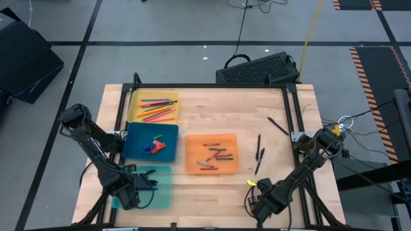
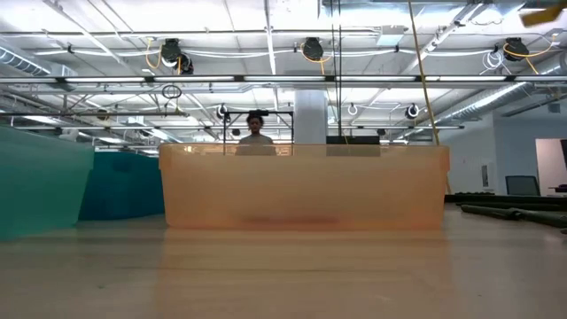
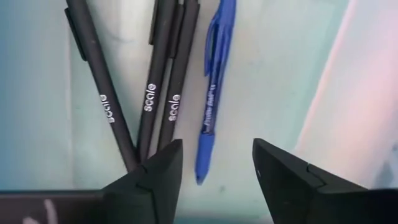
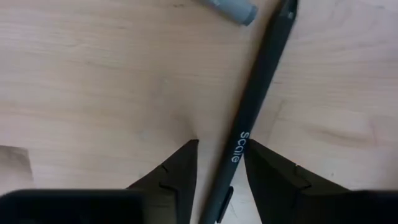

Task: Sort crayons/erasers/pens/pencils in bins
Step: Put the black pen into the green bin

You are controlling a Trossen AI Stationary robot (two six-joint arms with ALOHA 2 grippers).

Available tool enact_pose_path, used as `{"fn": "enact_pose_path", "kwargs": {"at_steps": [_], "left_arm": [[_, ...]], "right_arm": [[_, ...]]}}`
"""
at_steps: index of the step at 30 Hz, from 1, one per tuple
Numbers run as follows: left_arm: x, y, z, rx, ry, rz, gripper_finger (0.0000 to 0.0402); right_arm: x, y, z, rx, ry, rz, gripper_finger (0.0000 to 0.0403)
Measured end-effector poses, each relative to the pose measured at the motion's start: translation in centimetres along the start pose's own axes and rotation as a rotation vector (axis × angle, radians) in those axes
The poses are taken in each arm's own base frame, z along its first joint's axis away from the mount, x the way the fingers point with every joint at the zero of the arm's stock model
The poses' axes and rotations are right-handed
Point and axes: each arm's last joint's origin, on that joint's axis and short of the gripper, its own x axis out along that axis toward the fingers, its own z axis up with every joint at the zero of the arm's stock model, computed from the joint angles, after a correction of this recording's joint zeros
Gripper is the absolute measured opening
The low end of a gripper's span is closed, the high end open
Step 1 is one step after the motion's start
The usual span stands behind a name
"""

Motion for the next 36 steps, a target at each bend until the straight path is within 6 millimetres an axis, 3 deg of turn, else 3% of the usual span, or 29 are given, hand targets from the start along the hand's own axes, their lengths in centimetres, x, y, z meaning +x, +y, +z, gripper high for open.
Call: {"fn": "enact_pose_path", "kwargs": {"at_steps": [9, 14, 18, 21, 24, 27, 30, 36], "left_arm": [[-1.5, -0.8, 0.3, -0.070, -0.085, -0.039, 0.0156], [-4.0, -0.4, 0.3, -0.112, -0.203, -0.113, 0.0156], [-6.2, 0.6, 0.1, -0.171, -0.334, -0.173, 0.0178], [-7.6, 1.5, 0.1, -0.239, -0.453, -0.210, 0.0204], [-8.7, 2.4, 0.7, -0.338, -0.512, -0.246, 0.0232], [-9.4, 3.1, 1.8, -0.407, -0.513, -0.309, 0.0257], [-10.3, 3.2, 3.6, -0.403, -0.524, -0.426, 0.0273], [-12.5, 3.2, 7.9, -0.344, -0.597, -0.754, 0.0279]], "right_arm": [[1.1, -0.5, 0.7, 0.028, -0.009, -0.013, 0.0026], [0.0, -0.9, 0.8, -0.012, -0.030, 0.015, 0.0020], [-3.5, -2.7, 1.1, -0.045, -0.144, 0.027, 0.0023], [-8.2, -3.1, 0.5, -0.120, -0.119, 0.165, 0.0020], [-12.0, -4.0, 0.7, -0.250, -0.222, 0.230, 0.0020], [-16.2, -2.8, 0.9, -0.410, -0.326, 0.397, 0.0020], [-19.2, -1.0, 1.7, -0.618, -0.431, 0.435, 0.0020], [-21.5, 5.4, 3.9, -1.042, -0.580, 0.353, 0.0020]]}}
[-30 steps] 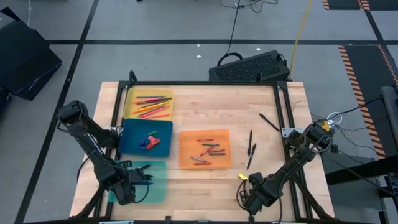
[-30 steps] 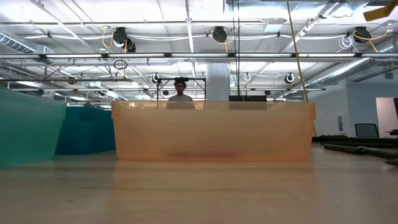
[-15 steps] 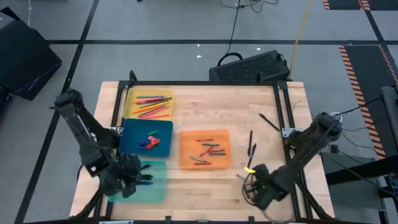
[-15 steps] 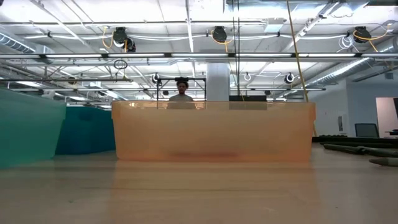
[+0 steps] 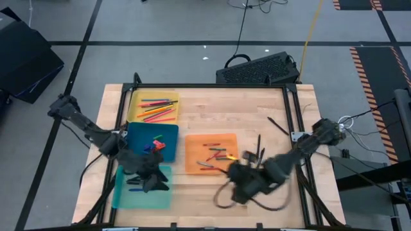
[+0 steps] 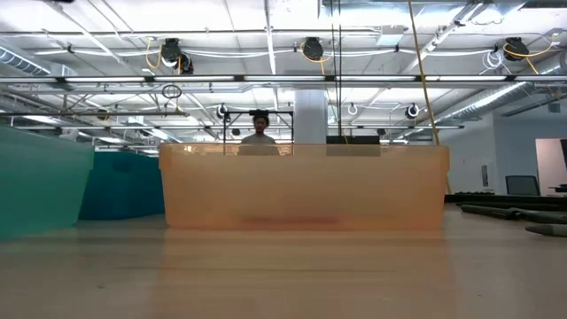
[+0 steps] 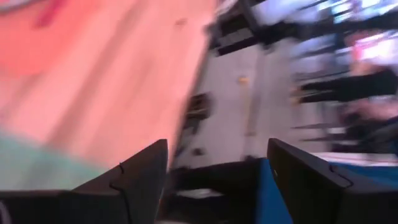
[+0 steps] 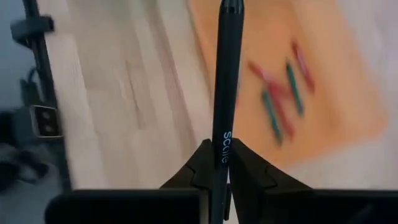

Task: Sort crayons/erasers/pens/pencils in bins
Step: Put the black pen into the green bin

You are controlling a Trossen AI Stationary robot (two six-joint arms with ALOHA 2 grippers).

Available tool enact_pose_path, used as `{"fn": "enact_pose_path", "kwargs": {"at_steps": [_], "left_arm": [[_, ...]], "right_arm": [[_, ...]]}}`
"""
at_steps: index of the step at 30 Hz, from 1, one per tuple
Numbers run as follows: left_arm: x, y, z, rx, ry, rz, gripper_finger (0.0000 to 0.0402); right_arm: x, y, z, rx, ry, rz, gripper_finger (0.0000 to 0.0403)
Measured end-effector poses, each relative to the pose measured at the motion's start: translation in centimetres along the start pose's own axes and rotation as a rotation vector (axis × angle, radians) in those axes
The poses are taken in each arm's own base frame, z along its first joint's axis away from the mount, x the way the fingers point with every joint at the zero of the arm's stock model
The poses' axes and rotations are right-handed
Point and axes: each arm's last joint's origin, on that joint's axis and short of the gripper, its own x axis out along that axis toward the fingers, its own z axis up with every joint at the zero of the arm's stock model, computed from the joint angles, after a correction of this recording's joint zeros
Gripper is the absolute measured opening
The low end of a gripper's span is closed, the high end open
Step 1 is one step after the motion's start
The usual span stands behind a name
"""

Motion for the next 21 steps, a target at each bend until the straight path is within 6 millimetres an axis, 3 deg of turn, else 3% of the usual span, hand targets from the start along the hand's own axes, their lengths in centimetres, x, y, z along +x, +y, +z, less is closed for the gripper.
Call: {"fn": "enact_pose_path", "kwargs": {"at_steps": [7, 15, 21], "left_arm": [[1.7, 0.8, 2.8, -0.187, 0.093, -0.076, 0.0257], [5.2, 1.2, 5.0, -0.279, 0.176, -0.206, 0.0244], [7.7, 2.3, 6.4, -0.335, 0.153, -0.232, 0.0244]], "right_arm": [[3.4, 1.3, 4.2, -0.479, -0.004, -0.028, 0.0020], [5.1, 1.5, 4.7, -0.906, -0.011, -0.093, 0.0020], [5.5, 1.9, 5.5, -0.989, -0.128, -0.196, 0.0027]]}}
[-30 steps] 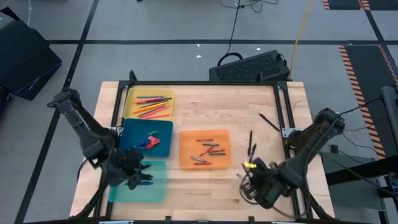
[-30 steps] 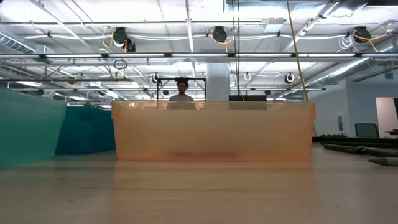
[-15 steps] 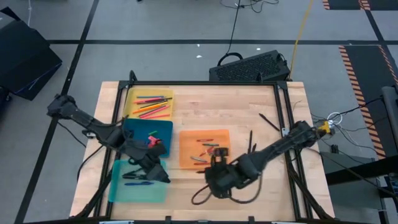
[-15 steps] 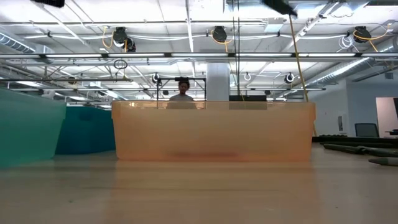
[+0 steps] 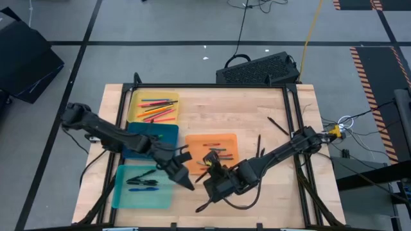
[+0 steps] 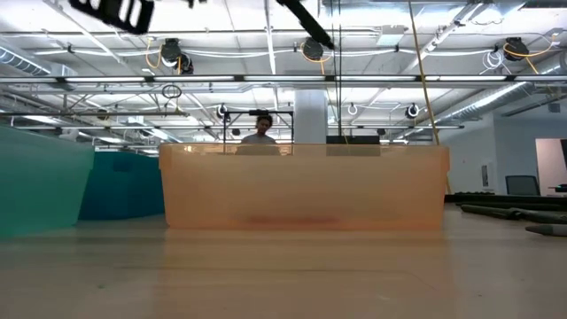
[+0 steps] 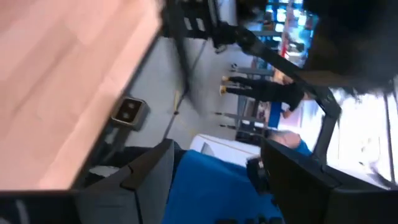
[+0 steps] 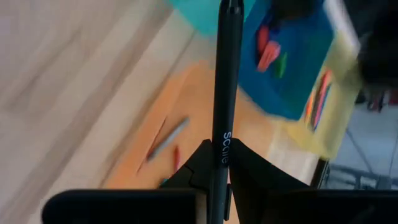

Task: Sort crayons/erasers/pens/pencils in bins
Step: Put the black pen into the green bin

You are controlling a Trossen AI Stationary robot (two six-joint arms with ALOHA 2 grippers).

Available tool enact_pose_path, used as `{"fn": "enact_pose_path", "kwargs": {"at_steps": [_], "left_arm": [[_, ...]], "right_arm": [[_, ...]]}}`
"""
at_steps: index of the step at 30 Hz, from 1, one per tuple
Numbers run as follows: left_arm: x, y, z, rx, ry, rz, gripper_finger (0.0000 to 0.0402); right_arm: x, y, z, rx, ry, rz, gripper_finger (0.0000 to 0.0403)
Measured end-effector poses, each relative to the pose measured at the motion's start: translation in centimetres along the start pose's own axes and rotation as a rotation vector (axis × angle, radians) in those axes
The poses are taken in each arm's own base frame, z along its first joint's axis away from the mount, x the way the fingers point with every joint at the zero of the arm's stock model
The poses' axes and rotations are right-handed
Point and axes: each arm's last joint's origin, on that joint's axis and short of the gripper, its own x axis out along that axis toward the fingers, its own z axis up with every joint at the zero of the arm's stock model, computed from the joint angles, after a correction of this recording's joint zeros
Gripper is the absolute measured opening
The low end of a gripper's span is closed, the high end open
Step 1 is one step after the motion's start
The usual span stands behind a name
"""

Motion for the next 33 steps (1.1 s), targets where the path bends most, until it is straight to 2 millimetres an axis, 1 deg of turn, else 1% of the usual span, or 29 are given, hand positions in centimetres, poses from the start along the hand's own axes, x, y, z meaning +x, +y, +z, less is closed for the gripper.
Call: {"fn": "enact_pose_path", "kwargs": {"at_steps": [3, 7, 12, 14, 17, 20, 23, 26, 28, 30, 33], "left_arm": [[0.7, 0.9, 1.0, -0.022, -0.022, 0.022, 0.0243], [1.0, 1.0, 1.8, -0.005, -0.052, -0.008, 0.0243], [1.0, 1.0, 1.9, -0.006, -0.052, -0.006, 0.0243], [1.0, 1.0, 1.8, -0.023, -0.048, -0.003, 0.0236], [1.0, 1.0, 1.7, -0.045, -0.047, -0.002, 0.0201], [1.0, 1.1, 1.7, -0.055, -0.055, 0.000, 0.0147], [1.0, 1.1, 1.8, -0.062, -0.080, 0.003, 0.0095], [1.0, 1.1, 1.8, -0.062, -0.092, 0.004, 0.0060], [1.0, 1.1, 1.8, -0.063, -0.092, 0.005, 0.0050], [1.0, 1.1, 1.8, -0.063, -0.093, 0.005, 0.0049], [1.0, 1.1, 1.8, -0.044, -0.091, 0.004, 0.0066]], "right_arm": [[-0.1, -0.2, 0.6, 0.012, -0.056, -0.018, 0.0026], [-0.2, -0.1, 0.9, -0.005, -0.077, -0.024, 0.0024], [-0.3, 0.1, 0.9, -0.012, -0.075, -0.023, 0.0026], [-0.3, 0.1, 0.7, -0.034, -0.060, -0.022, 0.0026], [-0.2, 0.1, 0.4, -0.085, -0.021, -0.036, 0.0026], [-0.2, 0.1, 0.2, -0.120, 0.003, -0.053, 0.0026], [-0.1, 0.0, 0.0, -0.128, 0.018, -0.050, 0.0026], [-0.1, 0.0, 0.0, -0.121, 0.021, -0.050, 0.0026], [-0.1, 0.0, -0.1, -0.118, 0.022, -0.049, 0.0026], [-0.1, 0.0, 0.0, -0.117, 0.019, -0.049, 0.0026], [-0.1, 0.0, 0.1, -0.107, 0.002, -0.051, 0.0026]]}}
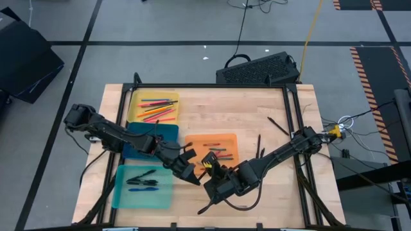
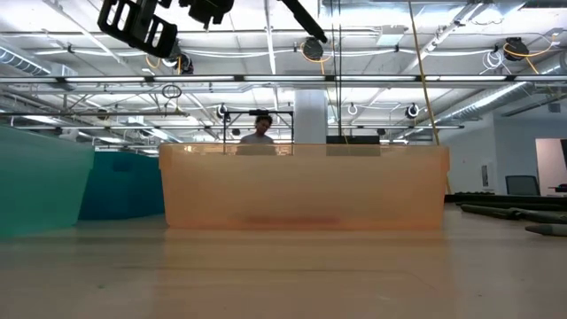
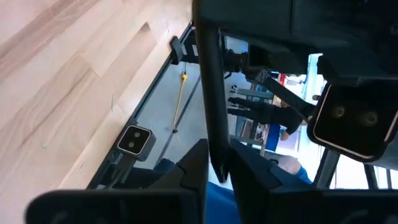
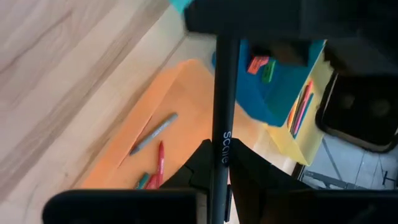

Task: Sort crayons/erasers/pens/pencils in bins
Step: Put the black pen into the green bin

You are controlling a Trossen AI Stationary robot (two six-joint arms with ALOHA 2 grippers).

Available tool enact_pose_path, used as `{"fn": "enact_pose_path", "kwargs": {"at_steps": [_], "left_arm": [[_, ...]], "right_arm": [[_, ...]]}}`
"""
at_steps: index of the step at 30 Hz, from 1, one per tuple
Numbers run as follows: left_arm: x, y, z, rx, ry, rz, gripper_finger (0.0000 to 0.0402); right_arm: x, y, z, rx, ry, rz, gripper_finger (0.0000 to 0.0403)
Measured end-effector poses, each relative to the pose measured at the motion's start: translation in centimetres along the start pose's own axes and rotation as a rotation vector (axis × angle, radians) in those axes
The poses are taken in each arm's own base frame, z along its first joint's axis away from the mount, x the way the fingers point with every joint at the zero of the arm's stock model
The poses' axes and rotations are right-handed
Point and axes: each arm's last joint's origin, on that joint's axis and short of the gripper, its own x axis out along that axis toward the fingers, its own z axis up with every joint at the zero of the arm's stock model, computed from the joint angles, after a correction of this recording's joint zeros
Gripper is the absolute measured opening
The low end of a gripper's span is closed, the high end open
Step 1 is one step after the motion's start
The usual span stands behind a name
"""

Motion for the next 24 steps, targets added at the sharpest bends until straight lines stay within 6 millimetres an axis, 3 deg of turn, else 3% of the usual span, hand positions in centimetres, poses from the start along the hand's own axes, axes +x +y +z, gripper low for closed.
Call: {"fn": "enact_pose_path", "kwargs": {"at_steps": [7, 11, 14, 19, 24], "left_arm": [[0.1, -0.3, -0.5, 0.093, 0.027, -0.030, 0.0115], [0.2, -0.4, -0.7, 0.093, 0.045, -0.033, 0.0119], [0.2, -0.4, -0.8, 0.094, 0.059, -0.037, 0.0100], [0.2, -0.4, -0.8, 0.089, 0.068, -0.034, 0.0027], [0.2, -0.4, -0.7, 0.093, 0.066, -0.034, 0.0028]], "right_arm": [[-0.3, 0.0, 1.1, -0.007, -0.090, -0.031, 0.0026], [-0.6, 0.2, 1.6, -0.044, -0.134, -0.026, 0.0026], [-0.9, 0.3, 2.2, -0.077, -0.197, -0.022, 0.0025], [-1.4, 0.8, 2.7, -0.146, -0.223, -0.048, 0.0029], [-1.4, 0.9, 2.6, -0.144, -0.212, -0.057, 0.0029]]}}
